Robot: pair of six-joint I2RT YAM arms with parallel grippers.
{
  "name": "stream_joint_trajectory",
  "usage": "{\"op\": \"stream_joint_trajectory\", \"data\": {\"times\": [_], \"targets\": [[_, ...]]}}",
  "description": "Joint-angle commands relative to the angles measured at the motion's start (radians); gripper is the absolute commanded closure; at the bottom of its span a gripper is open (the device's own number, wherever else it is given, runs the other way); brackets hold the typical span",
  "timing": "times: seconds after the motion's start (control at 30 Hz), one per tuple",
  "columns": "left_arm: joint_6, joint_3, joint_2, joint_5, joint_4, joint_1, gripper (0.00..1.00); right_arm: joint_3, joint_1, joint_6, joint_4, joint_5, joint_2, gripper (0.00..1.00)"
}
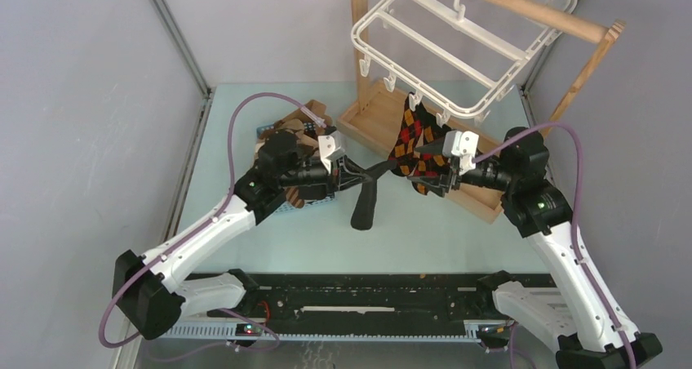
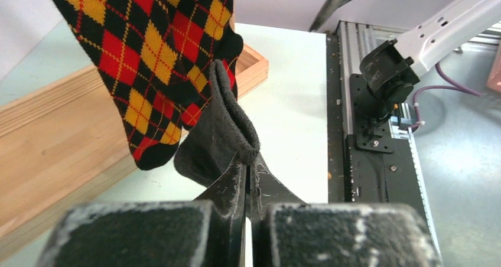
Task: Clip the socks to the hanger
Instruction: Pick up the sock from the bin.
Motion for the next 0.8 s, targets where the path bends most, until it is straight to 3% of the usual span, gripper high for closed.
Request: {"op": "stream_joint_trajectory", "data": {"times": [0.0,0.13,0.23,0.57,0.77], "targets": [[0.074,0.095,-0.038,0.023,-0.055,0.023,1.00,-0.023,-0.014,0.021,0.056,-0.052,-0.052,0.28],[0.116,0.123,-0.046,0.001,-0.088,0.033,1.00,-0.025,-0.030,-0.011,0.000,-0.062,-0.086,0.24],[0.125,0.135,-0.052,-0.006,-0.111,0.033,1.00,-0.025,-0.096,0.075,0.014,-0.090,-0.111,0.25],[0.045,0.209,-0.014,0.148,-0.054,0.023,1.00,-0.097,-0.468,0.478,0.213,-0.188,-0.213,0.30],[0.069,0.226,-0.007,0.181,-0.055,-0.049,1.00,-0.155,-0.686,0.625,0.309,-0.207,-0.276,0.30]]}}
